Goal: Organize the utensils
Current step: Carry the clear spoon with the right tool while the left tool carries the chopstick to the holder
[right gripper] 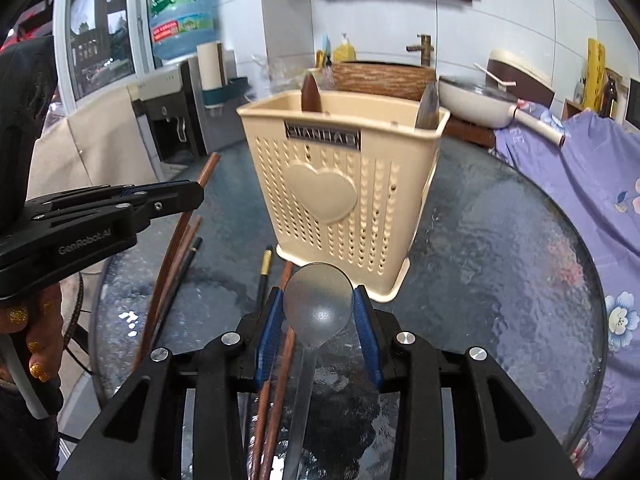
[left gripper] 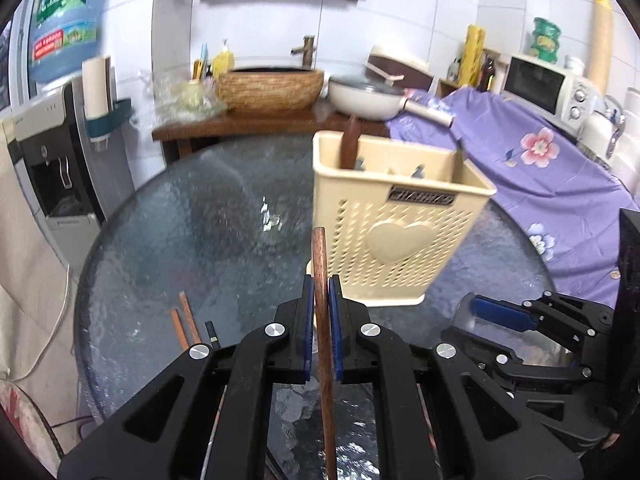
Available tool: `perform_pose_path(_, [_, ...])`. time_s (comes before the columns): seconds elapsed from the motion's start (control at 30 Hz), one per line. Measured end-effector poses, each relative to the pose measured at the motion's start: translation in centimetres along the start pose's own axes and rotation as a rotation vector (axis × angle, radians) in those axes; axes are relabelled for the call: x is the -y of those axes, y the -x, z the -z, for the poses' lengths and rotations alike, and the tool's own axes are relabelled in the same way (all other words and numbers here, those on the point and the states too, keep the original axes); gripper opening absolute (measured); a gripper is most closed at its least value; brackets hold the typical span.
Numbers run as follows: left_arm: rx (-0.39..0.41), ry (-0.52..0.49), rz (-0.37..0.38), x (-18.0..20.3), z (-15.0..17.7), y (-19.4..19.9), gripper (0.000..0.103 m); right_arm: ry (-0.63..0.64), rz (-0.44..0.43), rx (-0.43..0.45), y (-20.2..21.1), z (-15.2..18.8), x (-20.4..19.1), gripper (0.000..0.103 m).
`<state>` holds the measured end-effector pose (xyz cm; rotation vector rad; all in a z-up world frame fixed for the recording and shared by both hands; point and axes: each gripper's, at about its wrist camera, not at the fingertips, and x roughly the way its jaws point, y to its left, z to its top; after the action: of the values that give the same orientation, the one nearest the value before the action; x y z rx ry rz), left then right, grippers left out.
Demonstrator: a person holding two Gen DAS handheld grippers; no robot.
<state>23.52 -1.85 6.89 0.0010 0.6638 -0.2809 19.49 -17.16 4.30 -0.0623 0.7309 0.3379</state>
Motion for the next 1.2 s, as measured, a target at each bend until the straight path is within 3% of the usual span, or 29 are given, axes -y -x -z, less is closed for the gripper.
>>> perform_pose_path(0.4, [0.114,-0.047,0.026,1.0,-0.8,6.1,0.008,0.039,-0.025,0.079,4.1,-1.1,-0.6,0.035])
perform_pose_path(0.8, [0.153,-0.056,0.030,1.0,-2.0,7.7,0.008,0.052,-0.054,0.157,6.3,-2.5,-0.9,0.035])
perform_pose_path(1.2, [0.213,-0.059,0.080,0.9,-6.8,9.5,0.007,0.069,-0.042,0.229,6.7,-6.1,-0.4,0.035])
